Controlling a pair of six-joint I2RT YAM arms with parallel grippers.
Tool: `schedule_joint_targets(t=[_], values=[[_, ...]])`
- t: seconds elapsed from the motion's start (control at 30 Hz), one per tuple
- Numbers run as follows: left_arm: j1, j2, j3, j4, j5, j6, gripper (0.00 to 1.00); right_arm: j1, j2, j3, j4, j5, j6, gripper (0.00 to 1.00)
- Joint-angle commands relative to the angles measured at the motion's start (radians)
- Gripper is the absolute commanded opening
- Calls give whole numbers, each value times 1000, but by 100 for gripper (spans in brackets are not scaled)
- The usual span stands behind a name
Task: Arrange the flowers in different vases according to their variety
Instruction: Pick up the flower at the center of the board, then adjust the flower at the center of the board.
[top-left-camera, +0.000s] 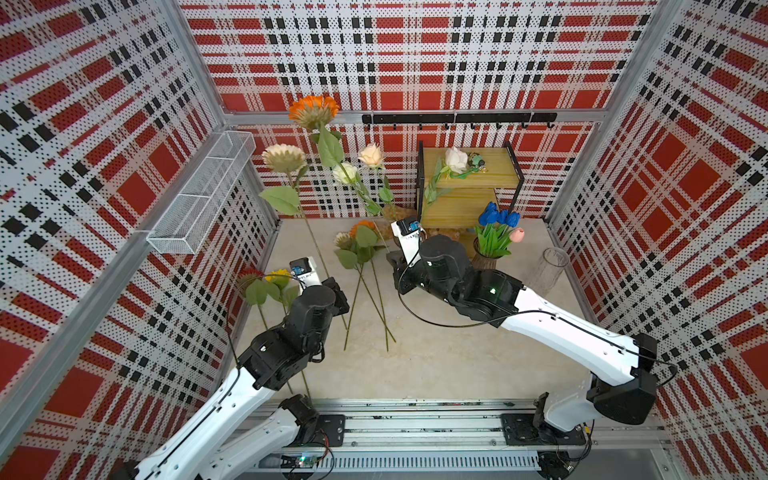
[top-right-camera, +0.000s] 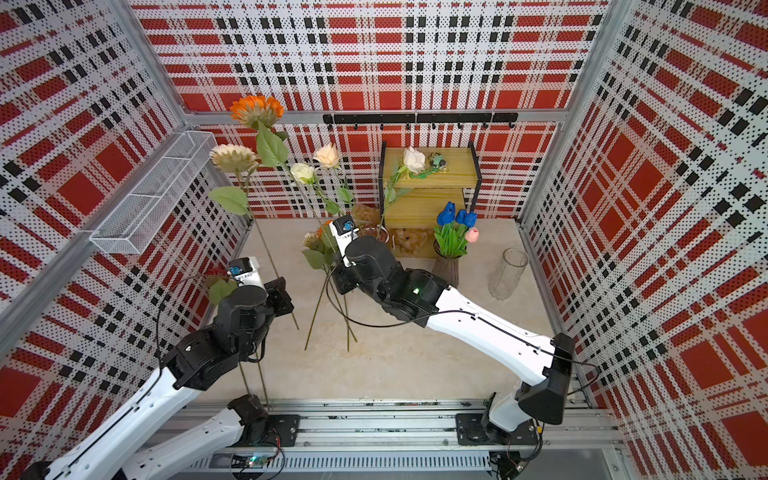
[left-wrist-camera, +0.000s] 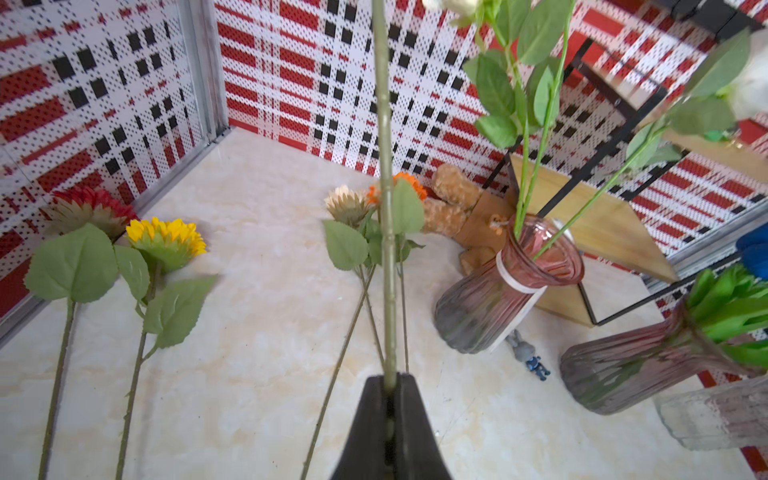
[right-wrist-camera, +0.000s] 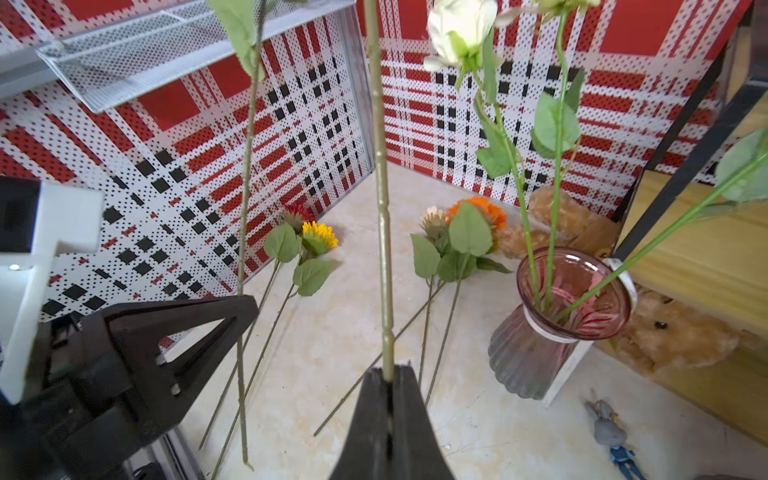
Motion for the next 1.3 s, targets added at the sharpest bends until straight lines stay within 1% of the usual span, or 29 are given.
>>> schedule_joint_targets(t=[0.0,0.13,0.17,0.2,0.33,0.5,0.63,0.7,0.83,0.93,1.0,1.07,1.17,1.27], values=[[-59,4,39,-14,-175,-8,0,4,-66,-31,59,31,-30,0],[-162,8,71,-4,-323,7,0,-3,-131,-70,59,31,-30,0],[-179,9,77,8,-342,20,0,-9,-147,-80,59,31,-30,0],[-193,16,87,21,-358,36,0,-20,-165,-89,79,246,-42,0],[-201,71,121,75,-361,95,0,-86,-250,-163,104,332,-51,0],[-205,143,147,151,-335,149,0,-181,-376,-274,166,468,-129,0],[-207,160,144,230,-326,189,0,-264,-476,-391,282,529,-196,0],[-206,167,146,261,-326,205,0,-322,-523,-452,332,546,-221,0],[-206,187,149,283,-323,227,0,-444,-594,-561,422,543,-249,0],[-204,199,148,293,-316,228,0,-555,-623,-637,464,508,-242,0],[-204,205,142,299,-315,228,0,-634,-630,-685,496,464,-227,0],[-202,208,133,311,-311,228,0,-729,-629,-735,531,390,-209,0],[-194,213,123,323,-298,228,0,-870,-599,-755,541,275,-165,0],[-177,222,119,329,-279,228,0,-958,-554,-752,556,194,-156,0]])
